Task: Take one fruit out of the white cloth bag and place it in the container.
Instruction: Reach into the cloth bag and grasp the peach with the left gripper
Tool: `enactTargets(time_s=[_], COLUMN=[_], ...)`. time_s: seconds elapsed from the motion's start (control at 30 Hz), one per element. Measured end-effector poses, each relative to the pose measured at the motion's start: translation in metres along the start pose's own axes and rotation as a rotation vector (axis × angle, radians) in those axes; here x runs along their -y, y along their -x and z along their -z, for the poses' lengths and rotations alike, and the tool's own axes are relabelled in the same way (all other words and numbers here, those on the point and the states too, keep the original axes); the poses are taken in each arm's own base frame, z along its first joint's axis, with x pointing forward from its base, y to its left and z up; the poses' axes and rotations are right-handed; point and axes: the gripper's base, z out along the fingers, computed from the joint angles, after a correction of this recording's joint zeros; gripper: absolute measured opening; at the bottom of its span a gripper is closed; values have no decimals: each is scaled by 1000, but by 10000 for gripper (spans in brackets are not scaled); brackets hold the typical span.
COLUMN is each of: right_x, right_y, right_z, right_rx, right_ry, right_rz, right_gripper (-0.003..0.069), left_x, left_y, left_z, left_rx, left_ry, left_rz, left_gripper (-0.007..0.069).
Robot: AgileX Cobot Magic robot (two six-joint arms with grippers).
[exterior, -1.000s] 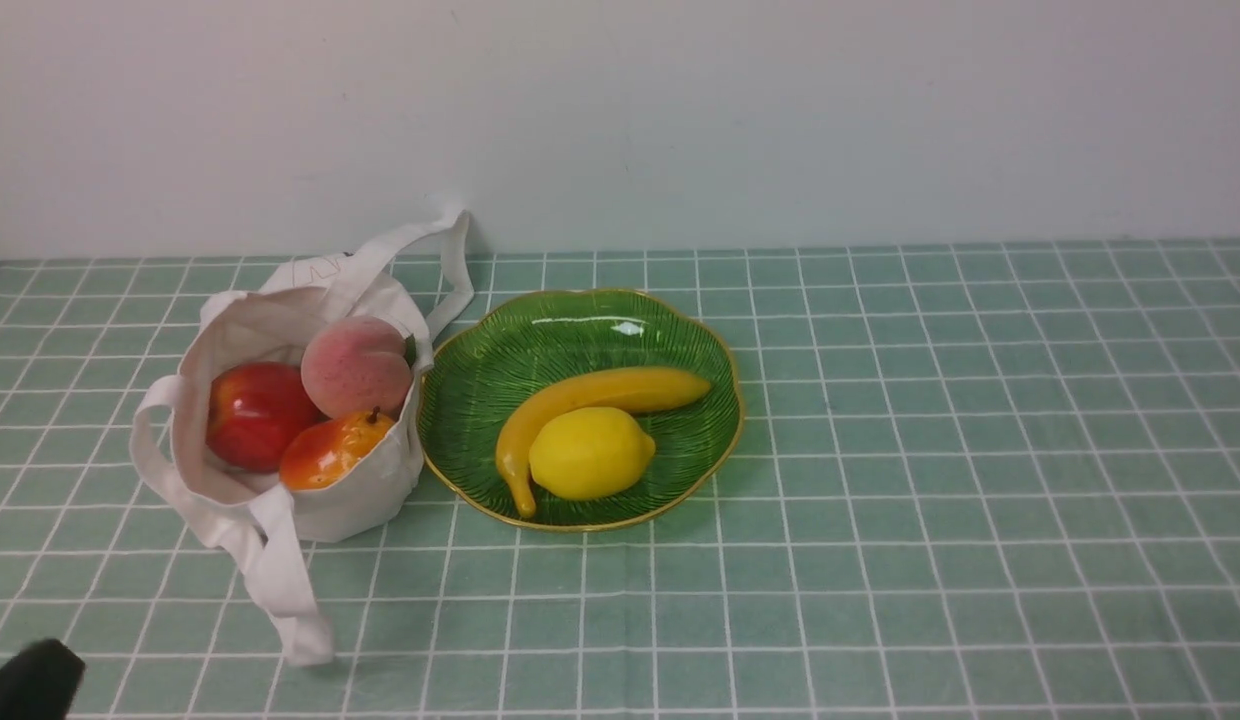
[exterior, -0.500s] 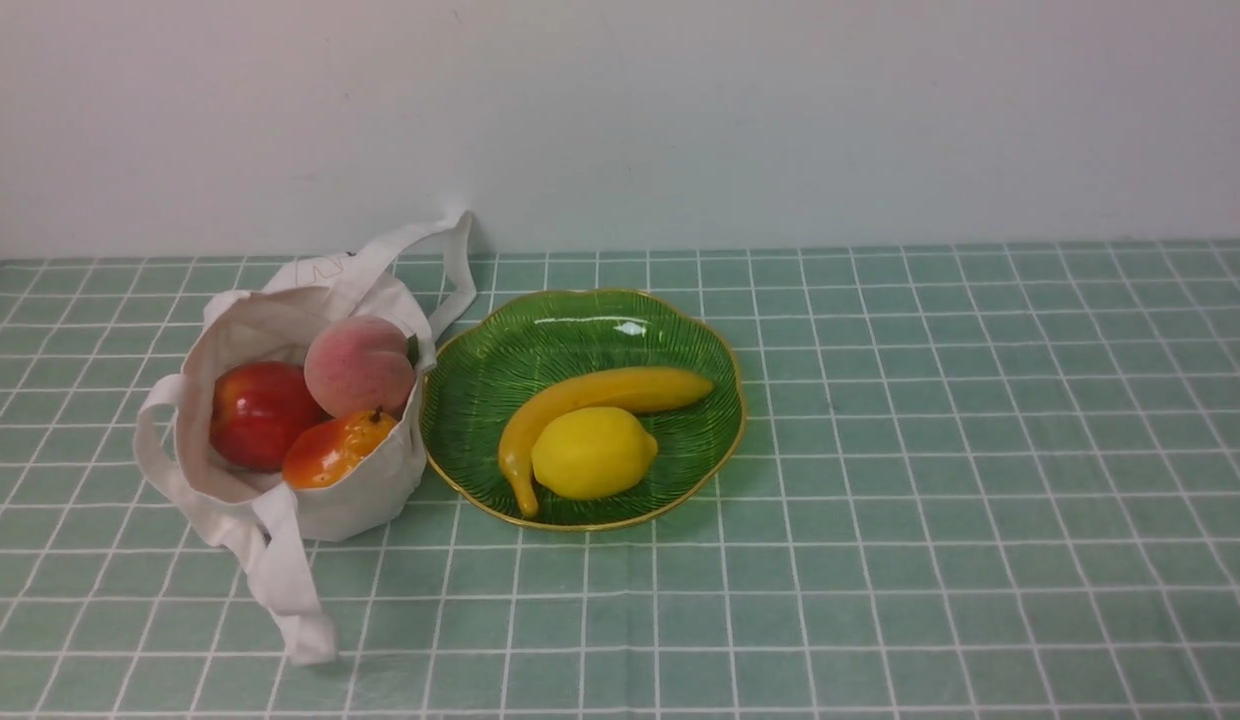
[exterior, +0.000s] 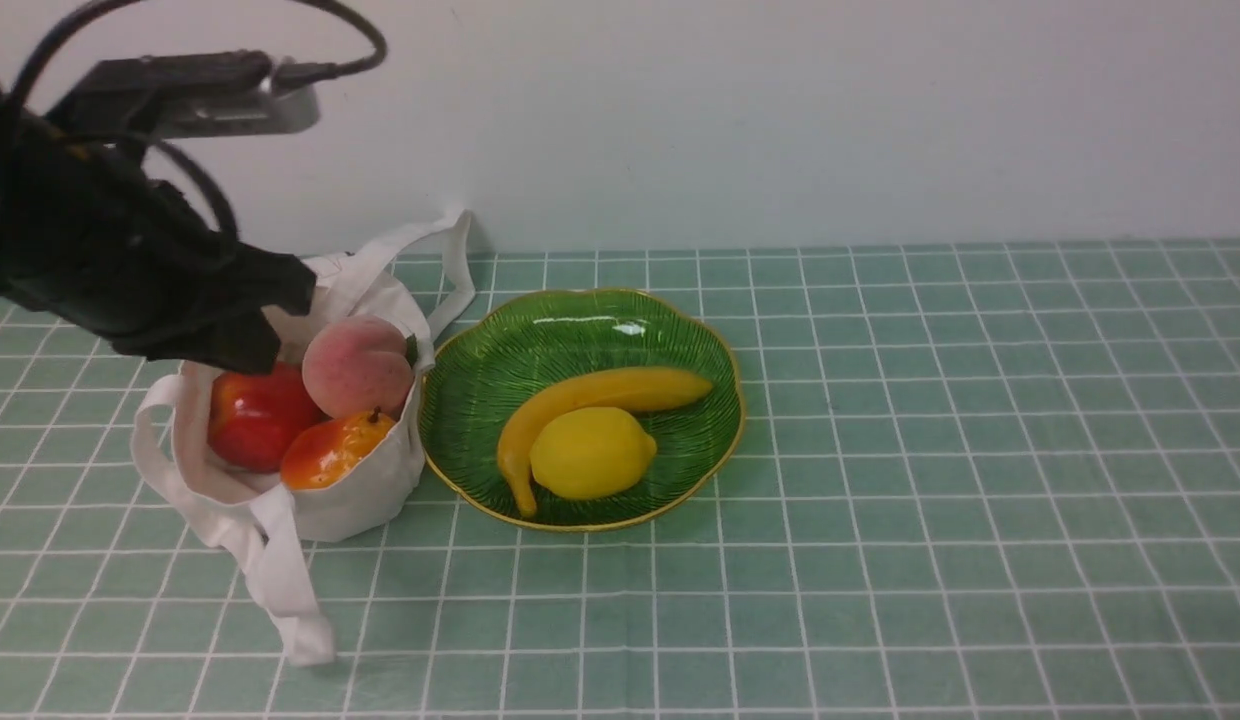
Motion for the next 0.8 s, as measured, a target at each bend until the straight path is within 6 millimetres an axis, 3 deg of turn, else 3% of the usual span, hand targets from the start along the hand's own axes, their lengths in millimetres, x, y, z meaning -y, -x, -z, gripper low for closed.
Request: enactTargets(time_s=[0.03,0.1,0.27,0.5,0.67,0.8], right_x=[0,0,0,0,0,0], right_y=[0,0,0,0,0,0], right_z=[0,0,0,0,0,0], right_rx=[0,0,0,0,0,0], right_ry=[0,0,0,0,0,0], right_rz=[0,0,0,0,0,0], right_gripper=[-12,-12,-12,-12,-12,-12], left_x=[-3,-5,-14,-25,-34,-38], left_y=[16,30,70,80,79,82], left_z=[-15,-27,-62,-98,-109,-110], left_rx=[-76,-119,-134,-190,-226,-192], left_ry=[-7,-10,6,45,115,150], left_rz=[-1,-1,-6,-26,-58,-61], left_gripper=[-8,-8,-8,22,151,395])
